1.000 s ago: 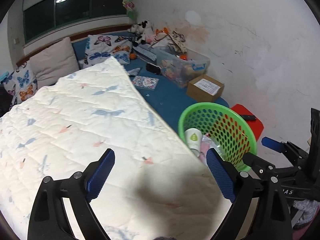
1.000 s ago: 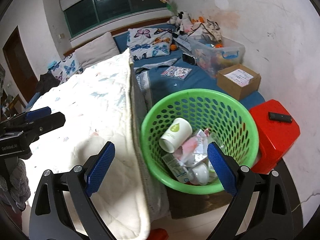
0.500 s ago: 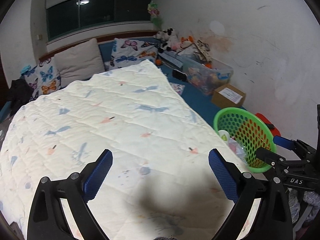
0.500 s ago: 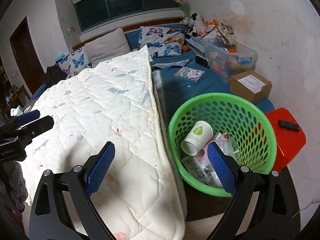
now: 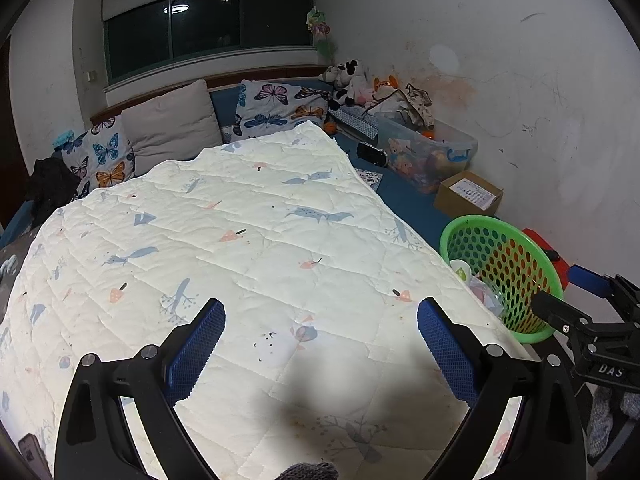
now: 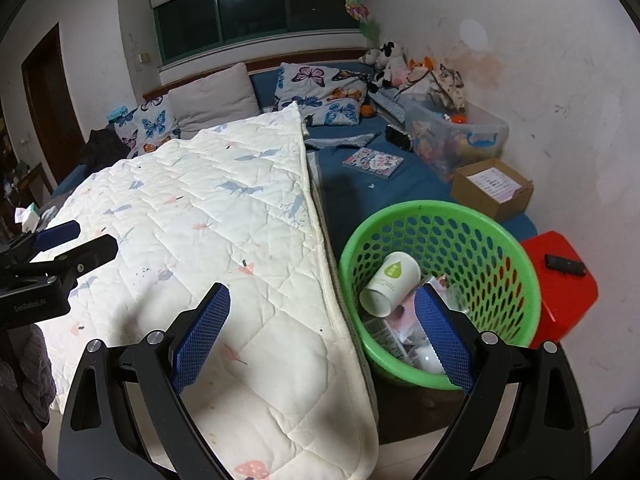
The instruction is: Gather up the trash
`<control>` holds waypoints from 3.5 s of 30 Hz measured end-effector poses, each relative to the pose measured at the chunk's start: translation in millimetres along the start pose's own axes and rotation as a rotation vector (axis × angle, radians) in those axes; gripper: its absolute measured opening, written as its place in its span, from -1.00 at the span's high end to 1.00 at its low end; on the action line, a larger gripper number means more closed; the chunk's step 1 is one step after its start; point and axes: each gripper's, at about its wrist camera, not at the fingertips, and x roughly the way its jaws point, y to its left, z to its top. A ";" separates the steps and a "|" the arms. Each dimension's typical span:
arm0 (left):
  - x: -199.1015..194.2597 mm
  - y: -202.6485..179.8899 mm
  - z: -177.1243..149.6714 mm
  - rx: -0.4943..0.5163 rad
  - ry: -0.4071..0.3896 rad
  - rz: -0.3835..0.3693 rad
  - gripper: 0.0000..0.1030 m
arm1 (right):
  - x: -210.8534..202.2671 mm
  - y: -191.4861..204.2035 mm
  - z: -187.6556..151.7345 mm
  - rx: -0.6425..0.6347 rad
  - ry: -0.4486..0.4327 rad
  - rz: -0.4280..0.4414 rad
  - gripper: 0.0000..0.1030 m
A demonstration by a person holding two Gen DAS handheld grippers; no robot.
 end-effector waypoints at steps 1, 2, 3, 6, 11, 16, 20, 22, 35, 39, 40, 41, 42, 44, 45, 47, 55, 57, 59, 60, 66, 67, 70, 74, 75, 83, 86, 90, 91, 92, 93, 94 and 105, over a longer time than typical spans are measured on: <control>-0.5 -1.1 -0.5 0.000 -0.003 0.005 -0.82 | -0.7 -0.3 -0.5 0.003 0.000 -0.002 -0.80; -0.5 -2.3 -0.9 -0.001 -0.006 0.009 -0.82 | -0.8 -0.8 -1.1 0.006 0.001 -0.002 -0.80; -0.6 -3.4 -1.3 -0.001 -0.008 0.010 -0.82 | -0.8 -1.4 -2.0 0.011 0.003 -0.002 -0.80; -0.6 -6.9 -2.5 0.006 -0.011 0.017 -0.82 | -0.8 -1.2 -3.6 0.014 0.009 -0.004 -0.80; 0.3 -11.7 -3.9 0.017 -0.014 0.025 -0.82 | -3.1 -3.3 -4.9 0.018 0.004 -0.011 -0.80; 0.2 -14.3 -5.2 0.023 -0.017 0.032 -0.82 | -6.2 -7.6 -6.3 0.025 0.002 -0.020 -0.80; -0.4 -14.6 -5.7 0.023 -0.018 0.034 -0.82 | -6.3 -8.1 -6.5 0.029 0.005 -0.023 -0.80; -1.0 -15.3 -5.7 0.025 -0.019 0.037 -0.82 | -6.4 -8.0 -6.2 0.029 0.005 -0.023 -0.80; -4.8 -15.2 -5.1 0.027 -0.029 0.045 -0.82 | -6.6 -6.4 -7.1 0.027 0.006 -0.022 -0.80; -4.8 -15.3 -5.1 0.026 -0.029 0.045 -0.82 | -6.7 -6.0 -7.0 0.026 0.006 -0.022 -0.80; -4.7 -15.3 -5.1 0.027 -0.029 0.045 -0.82 | -6.9 -5.9 -7.1 0.026 0.006 -0.023 -0.80; -4.7 -15.4 -5.1 0.026 -0.028 0.045 -0.82 | -6.7 -5.9 -7.0 0.025 0.006 -0.022 -0.80; -4.7 -15.4 -5.2 0.026 -0.028 0.045 -0.82 | -6.7 -5.8 -7.0 0.025 0.006 -0.023 -0.80; -4.7 -15.5 -5.2 0.026 -0.029 0.046 -0.82 | -6.6 -5.7 -7.1 0.025 0.006 -0.022 -0.80; -4.6 -15.3 -5.2 0.026 -0.029 0.046 -0.82 | -6.6 -5.6 -7.1 0.025 0.007 -0.022 -0.80; -4.8 -15.2 -5.2 0.026 -0.028 0.044 -0.82 | -6.7 -5.4 -7.1 0.024 0.006 -0.022 -0.80; -4.5 -15.8 -4.7 0.028 -0.029 0.044 -0.82 | -6.3 -3.7 -7.6 0.022 0.009 -0.023 -0.80; -4.3 -16.0 -4.9 0.028 -0.029 0.045 -0.82 | -6.3 -3.7 -7.4 0.022 0.008 -0.024 -0.80; -4.3 -16.1 -5.1 0.028 -0.028 0.043 -0.82 | -6.3 -3.7 -7.4 0.023 0.008 -0.023 -0.80; -4.4 -16.7 -4.8 0.030 -0.028 0.043 -0.82 | -6.3 -3.6 -7.5 0.022 0.008 -0.023 -0.80; -4.7 -17.7 -4.1 0.029 -0.029 0.043 -0.82 | -6.6 -3.4 -7.4 0.021 0.007 -0.023 -0.80; -4.8 -17.7 -4.0 0.029 -0.029 0.043 -0.82 | -6.6 -3.4 -7.4 0.022 0.007 -0.023 -0.80; -5.1 -18.3 -3.9 0.030 -0.030 0.045 -0.82 | -5.4 -1.6 -8.6 0.021 0.006 -0.023 -0.80; -5.4 -18.6 -3.9 0.030 -0.032 0.047 -0.82 | -5.9 -1.7 -8.4 0.020 0.007 -0.021 -0.80; -5.3 -18.5 -4.0 0.031 -0.032 0.046 -0.82 | -5.8 -1.5 -8.3 0.019 0.007 -0.022 -0.80; -5.7 -19.1 -3.8 0.030 -0.033 0.046 -0.82 | -5.6 -1.1 -8.3 0.020 0.007 -0.022 -0.80; -5.9 -19.4 -4.1 0.031 -0.033 0.046 -0.82 | -5.6 -0.7 -8.5 0.019 0.007 -0.022 -0.80; -7.2 -19.9 -4.0 0.035 -0.039 0.044 -0.82 | -5.4 -0.5 -8.7 0.019 0.008 -0.022 -0.80; -7.5 -20.1 -3.8 0.037 -0.042 0.046 -0.82 | -5.3 -0.5 -8.7 0.019 0.007 -0.023 -0.80; -8.1 -20.3 -4.1 0.038 -0.045 0.047 -0.82 | -5.4 -0.7 -8.6 0.021 0.008 -0.022 -0.80; -8.3 -20.2 -4.1 0.038 -0.047 0.049 -0.82 | -5.3 -0.6 -8.7 0.022 0.009 -0.021 -0.80; -8.2 -20.0 -3.7 0.039 -0.047 0.050 -0.82 | -5.4 -0.6 -8.6 0.020 0.008 -0.022 -0.80; -4.9 -16.2 -7.1 0.029 -0.035 0.055 -0.82 | -4.9 0.4 -10.0 0.020 0.008 -0.019 -0.82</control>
